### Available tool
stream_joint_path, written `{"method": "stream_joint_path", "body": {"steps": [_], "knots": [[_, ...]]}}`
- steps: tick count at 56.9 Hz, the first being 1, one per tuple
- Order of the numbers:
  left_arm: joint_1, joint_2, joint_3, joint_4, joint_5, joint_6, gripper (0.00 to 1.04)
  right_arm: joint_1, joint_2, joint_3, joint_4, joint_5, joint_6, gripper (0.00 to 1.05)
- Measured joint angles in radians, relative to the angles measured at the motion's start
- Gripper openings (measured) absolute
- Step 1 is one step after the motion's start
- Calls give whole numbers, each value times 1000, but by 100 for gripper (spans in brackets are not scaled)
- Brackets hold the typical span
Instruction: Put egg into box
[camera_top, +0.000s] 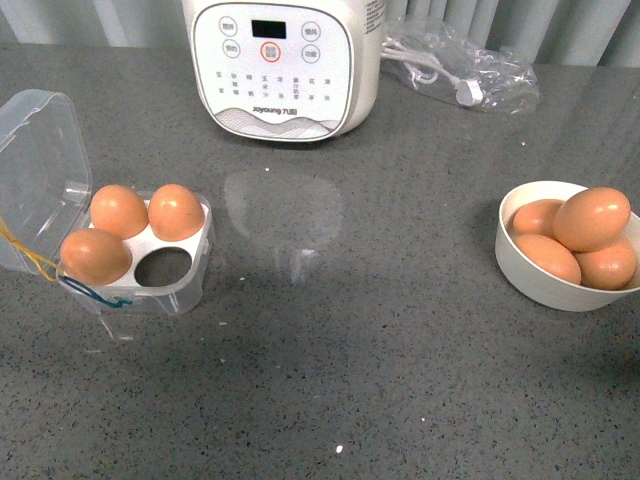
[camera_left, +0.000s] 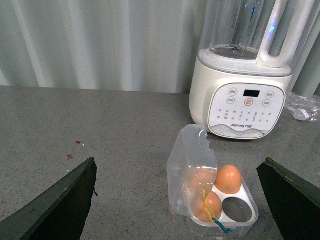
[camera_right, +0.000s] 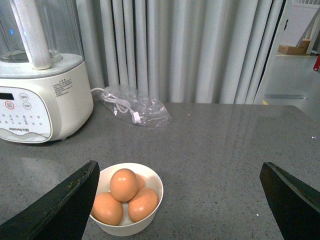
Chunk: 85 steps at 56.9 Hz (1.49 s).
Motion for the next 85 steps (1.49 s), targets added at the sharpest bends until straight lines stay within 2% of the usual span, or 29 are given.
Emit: {"method": "stream_joint_path", "body": {"steps": [52, 54, 57, 59, 65, 71, 85], "knots": [[0, 0, 0, 0, 0, 0, 98, 0, 0, 0, 0, 0, 0, 97], [0, 0, 0, 0, 0, 0, 98, 14, 22, 16, -48, 51, 44, 97], [0, 0, 0, 0, 0, 0, 98, 40, 139, 95, -193, 202, 159, 97], [0, 0, 0, 0, 0, 0, 98, 27, 236, 133, -197, 219, 229, 97], [0, 0, 0, 0, 0, 0, 98, -33, 448, 188, -53, 129, 238, 97], [0, 0, 0, 0, 0, 0, 98, -58, 653, 208, 126, 13, 150, 97], [0, 0, 0, 0, 0, 0, 98, -26, 1080, 209, 505, -137, -49, 97]]}}
